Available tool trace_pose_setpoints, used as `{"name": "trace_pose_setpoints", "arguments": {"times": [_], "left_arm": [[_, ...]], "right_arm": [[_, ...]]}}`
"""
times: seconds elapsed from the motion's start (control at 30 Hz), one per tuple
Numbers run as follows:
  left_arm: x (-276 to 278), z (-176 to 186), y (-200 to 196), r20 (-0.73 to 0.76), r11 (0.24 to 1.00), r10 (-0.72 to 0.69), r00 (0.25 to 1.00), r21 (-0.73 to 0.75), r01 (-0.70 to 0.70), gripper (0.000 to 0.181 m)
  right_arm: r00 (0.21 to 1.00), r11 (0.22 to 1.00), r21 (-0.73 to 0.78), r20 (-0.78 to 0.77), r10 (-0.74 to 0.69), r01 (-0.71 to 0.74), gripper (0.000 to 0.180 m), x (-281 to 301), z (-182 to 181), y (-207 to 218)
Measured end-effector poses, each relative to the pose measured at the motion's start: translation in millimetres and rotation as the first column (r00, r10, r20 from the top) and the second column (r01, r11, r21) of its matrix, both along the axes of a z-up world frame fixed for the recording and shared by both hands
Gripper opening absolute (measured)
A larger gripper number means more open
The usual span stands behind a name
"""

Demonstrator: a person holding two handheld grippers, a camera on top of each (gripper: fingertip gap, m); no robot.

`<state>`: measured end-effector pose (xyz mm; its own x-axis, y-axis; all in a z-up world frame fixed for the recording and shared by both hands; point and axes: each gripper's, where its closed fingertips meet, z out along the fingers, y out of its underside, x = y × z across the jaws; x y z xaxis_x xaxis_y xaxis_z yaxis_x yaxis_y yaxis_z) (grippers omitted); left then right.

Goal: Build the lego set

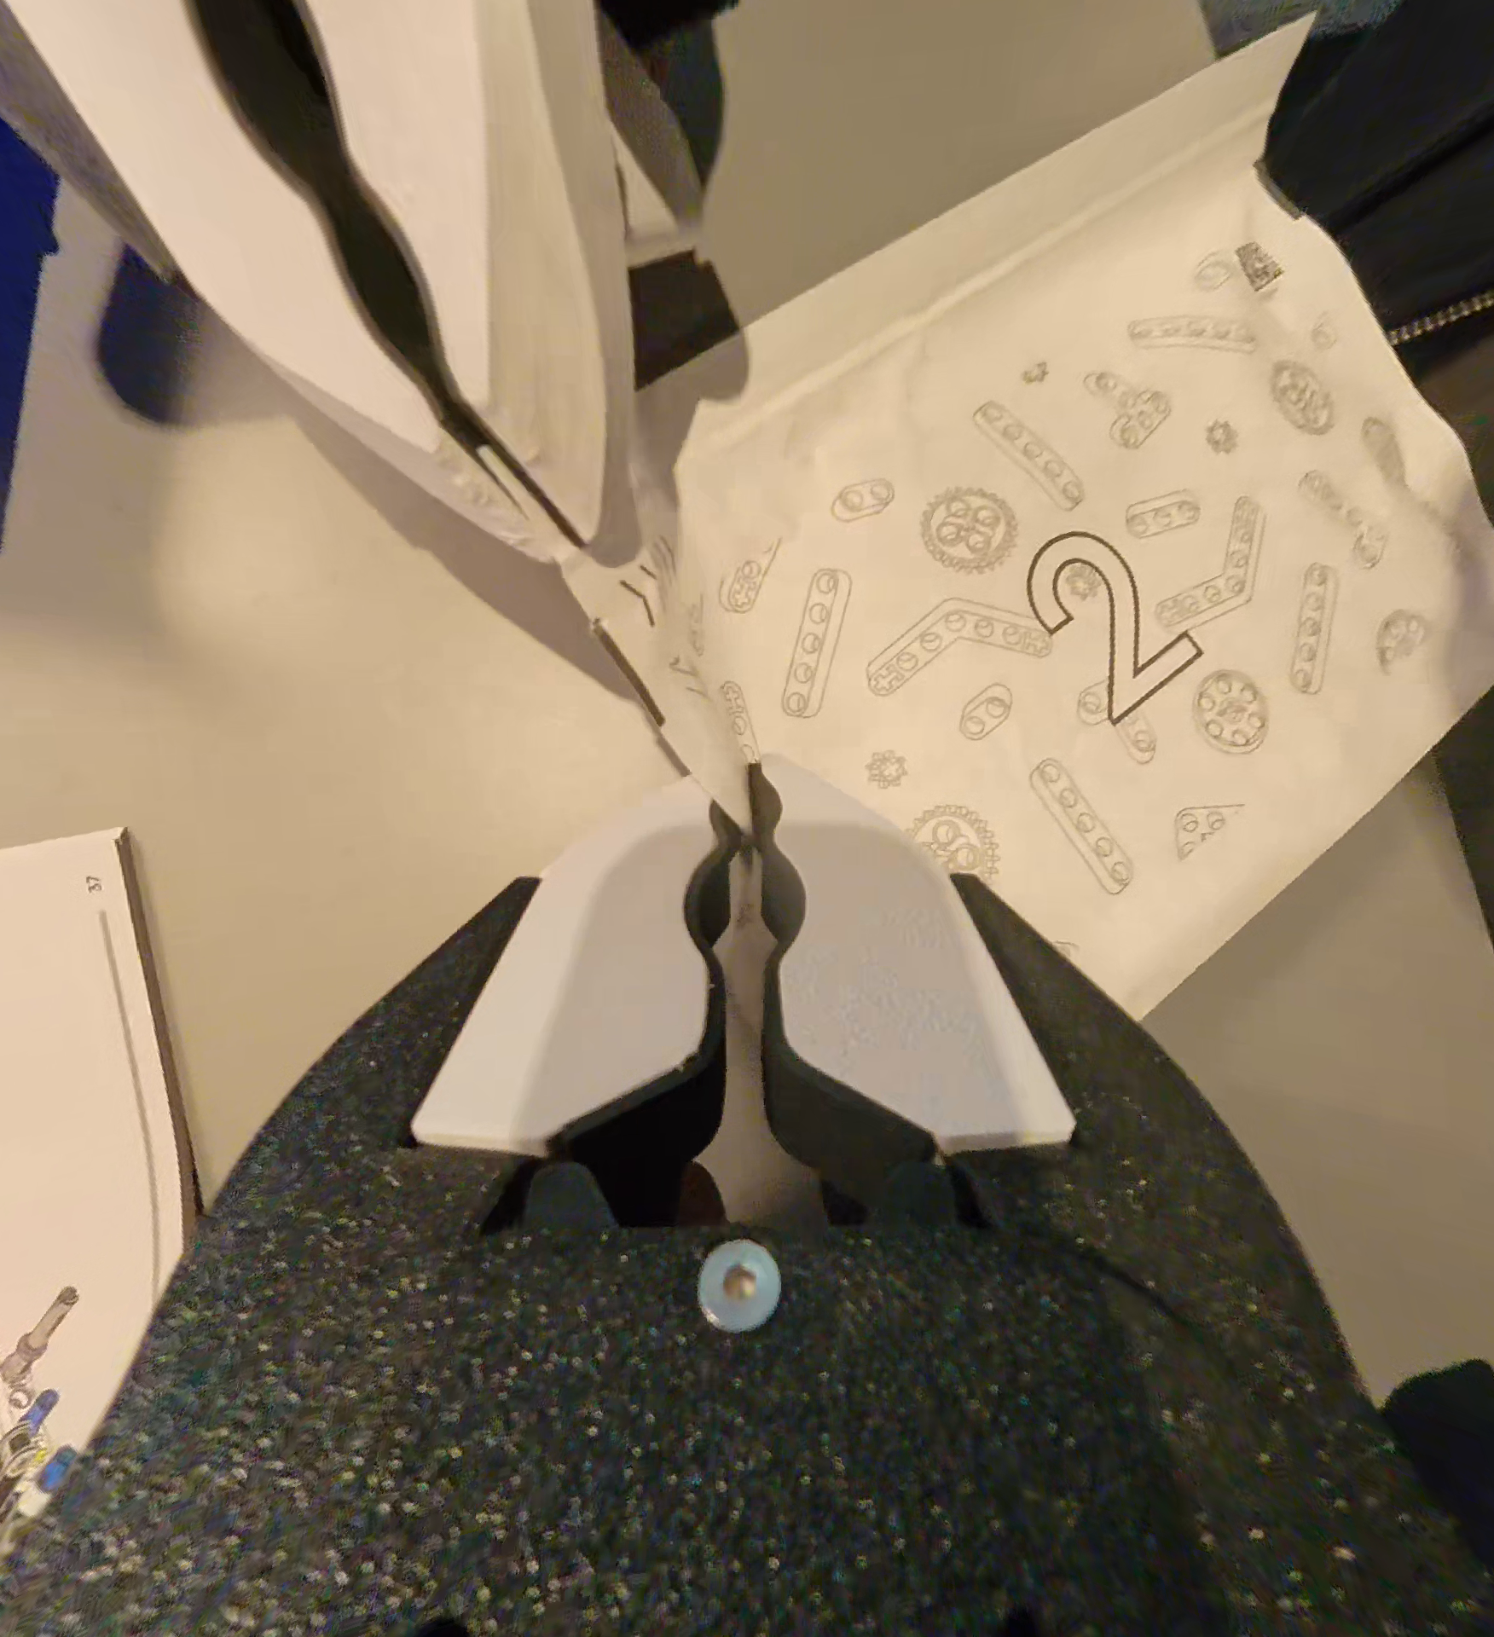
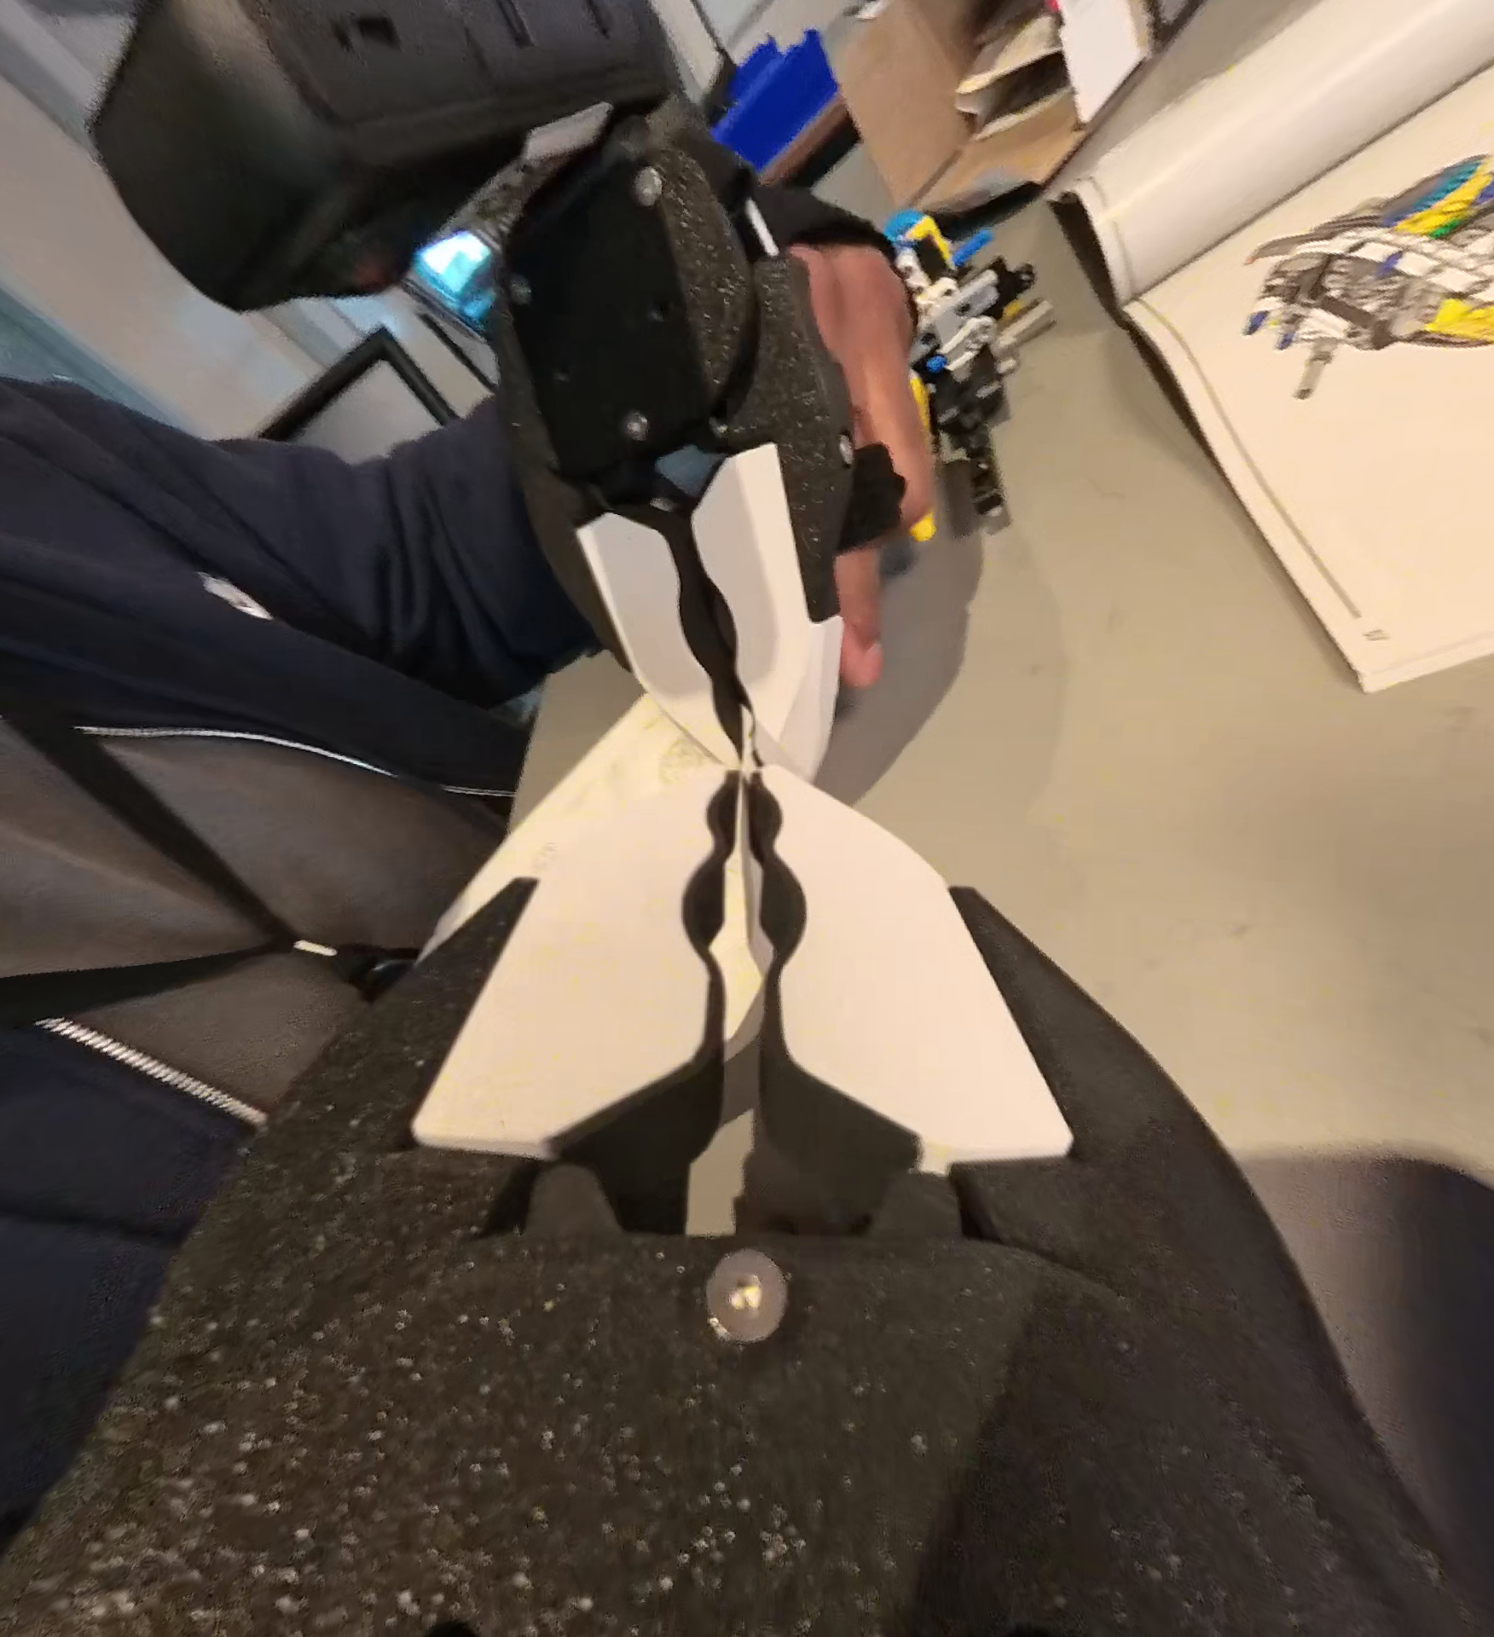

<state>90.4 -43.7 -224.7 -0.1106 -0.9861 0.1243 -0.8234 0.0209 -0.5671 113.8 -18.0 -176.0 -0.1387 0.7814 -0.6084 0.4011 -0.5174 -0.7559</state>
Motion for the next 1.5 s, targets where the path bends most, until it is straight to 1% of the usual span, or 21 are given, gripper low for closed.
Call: {"name": "trace_pose_setpoints", "arguments": {"times": [0.03,0.17,0.27,0.37,0.47,0.5,0.53,0.63,0.7,0.8,0.9,1.0,1.07,1.13,1.23,1.3,1.37,1.5], "left_arm": [[-0.2,-1.3,1.7,-0.006,1.000,0.017,1.000,-0.005,-0.017,0.003],[0.8,-0.9,15.1,-0.005,0.989,0.146,0.989,-0.029,-0.146,0.024],[6.0,9.3,24.7,0.047,0.965,0.254,0.966,-0.085,-0.250,0.029],[15.5,20.2,28.7,0.099,0.931,0.333,0.938,-0.192,-0.310,0.028],[23.2,18.8,29.4,0.105,0.908,0.365,0.925,-0.260,-0.329,0.022],[25.1,16.5,28.2,0.100,0.905,0.364,0.926,-0.273,-0.326,0.019],[26.6,14.9,27.3,0.097,0.904,0.361,0.927,-0.281,-0.323,0.011],[28.9,15.0,28.0,0.098,0.894,0.377,0.921,-0.298,-0.334,0.007],[30.7,14.7,29.5,0.090,0.883,0.396,0.914,-0.309,-0.352,0.004],[33.7,9.6,30.6,0.064,0.875,0.413,0.908,-0.305,-0.376,0.000],[33.9,7.3,32.0,0.047,0.872,0.423,0.905,-0.292,-0.393,0.000],[31.7,4.7,34.1,0.024,0.871,0.434,0.900,-0.264,-0.413,0.000],[31.0,2.5,34.6,0.010,0.876,0.436,0.900,-0.237,-0.421,0.000],[31.7,1.6,34.0,0.006,0.881,0.431,0.902,-0.219,-0.419,0.000],[31.8,1.5,33.6,0.007,0.889,0.424,0.906,-0.197,-0.414,0.000],[31.1,1.1,33.6,0.006,0.892,0.421,0.907,-0.184,-0.413,0.000],[30.9,1.1,33.4,0.008,0.898,0.414,0.910,-0.170,-0.406,0.000],[30.0,0.1,32.6,0.007,0.909,0.396,0.918,-0.140,-0.392,0.000]], "right_arm": [[1.000,1.000,0.021,0.021,-0.016,0.015,0.001,0.5,-3.1,2.3],[0.997,0.997,0.060,0.050,-0.056,0.053,0.000,3.5,-7.6,8.7],[0.997,0.994,0.088,0.050,-0.063,0.058,0.000,5.4,-8.1,10.4],[0.997,0.990,0.133,0.050,-0.055,0.048,0.000,6.7,-8.5,9.9],[0.998,0.985,0.165,0.049,-0.048,0.040,0.000,7.2,-9.1,10.1],[0.998,0.983,0.178,0.051,-0.048,0.038,0.000,7.6,-9.6,10.5],[0.997,0.981,0.191,0.057,-0.048,0.036,0.000,8.2,-10.6,10.9],[0.996,0.969,0.241,0.066,-0.061,0.043,0.000,10.3,-12.7,14.7],[0.993,0.951,0.305,0.088,-0.076,0.046,0.000,12.8,-15.5,19.1],[0.986,0.890,0.456,0.149,-0.075,-0.001,0.001,17.3,-20.4,19.7],[0.976,0.799,0.600,0.199,-0.092,-0.047,0.002,21.3,-20.1,22.6],[0.972,0.722,0.687,0.215,-0.095,-0.081,0.006,21.9,-12.8,25.6],[0.970,0.712,0.692,0.234,-0.062,-0.121,0.008,18.9,-9.2,22.0],[0.952,0.707,0.681,0.305,-0.038,-0.190,0.008,17.2,-12.7,19.2],[0.905,0.643,0.703,0.423,-0.034,-0.304,0.012,16.5,-22.2,22.1],[0.892,0.610,0.710,0.453,-0.013,-0.352,0.016,12.1,-24.2,21.8],[0.875,0.599,0.695,0.485,0.017,-0.397,0.018,8.9,-27.8,20.7],[0.816,0.593,0.639,0.575,0.055,-0.490,0.020,10.2,-40.7,23.0]]}}
